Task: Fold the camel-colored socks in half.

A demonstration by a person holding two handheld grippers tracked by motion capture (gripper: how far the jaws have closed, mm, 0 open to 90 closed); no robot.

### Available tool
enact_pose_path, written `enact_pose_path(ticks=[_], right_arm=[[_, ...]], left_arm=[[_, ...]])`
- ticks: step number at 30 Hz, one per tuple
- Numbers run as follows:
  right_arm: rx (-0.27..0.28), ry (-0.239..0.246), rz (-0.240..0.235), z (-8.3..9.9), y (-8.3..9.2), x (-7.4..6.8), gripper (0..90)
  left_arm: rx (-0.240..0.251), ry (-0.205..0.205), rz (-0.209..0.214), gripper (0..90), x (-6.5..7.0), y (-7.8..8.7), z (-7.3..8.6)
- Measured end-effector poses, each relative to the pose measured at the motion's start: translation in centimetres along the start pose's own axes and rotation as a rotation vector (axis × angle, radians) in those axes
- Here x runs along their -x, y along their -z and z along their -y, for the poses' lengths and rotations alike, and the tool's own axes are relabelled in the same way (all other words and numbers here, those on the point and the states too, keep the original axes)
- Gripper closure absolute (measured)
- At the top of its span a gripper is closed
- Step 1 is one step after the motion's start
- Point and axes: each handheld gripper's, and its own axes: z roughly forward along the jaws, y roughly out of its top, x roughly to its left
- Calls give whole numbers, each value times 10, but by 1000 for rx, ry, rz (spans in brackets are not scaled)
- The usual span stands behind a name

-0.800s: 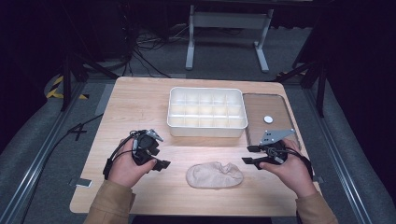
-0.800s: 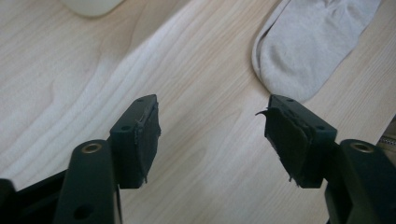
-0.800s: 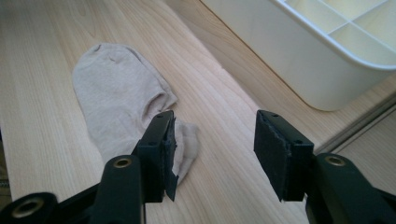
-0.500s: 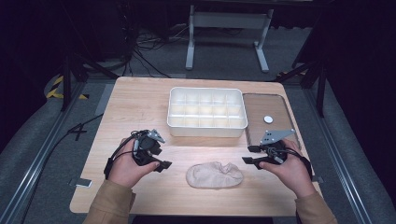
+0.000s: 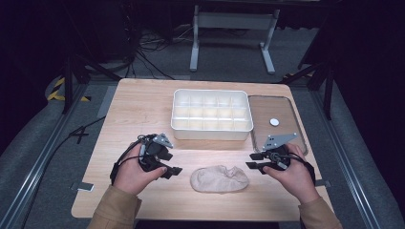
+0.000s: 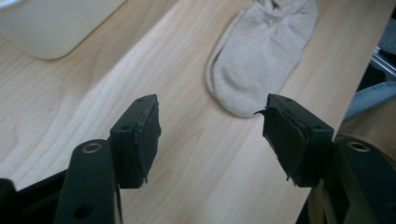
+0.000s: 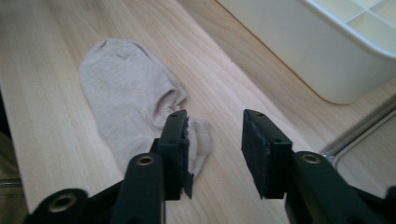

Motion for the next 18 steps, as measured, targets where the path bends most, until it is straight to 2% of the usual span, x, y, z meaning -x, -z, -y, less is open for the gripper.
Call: enact_pose_path(ticks=[6, 15, 18], right_arm=[[-35, 23, -38, -4, -5, -12, 770], [39, 50, -104, -11, -11, -27, 812], [39, 70, -107, -14, -16, -33, 823]], left_arm=[[0, -29, 8, 374, 9, -1, -5], [-3, -19, 16, 370, 8, -2, -4], [-2, -10, 19, 371, 7, -3, -4]])
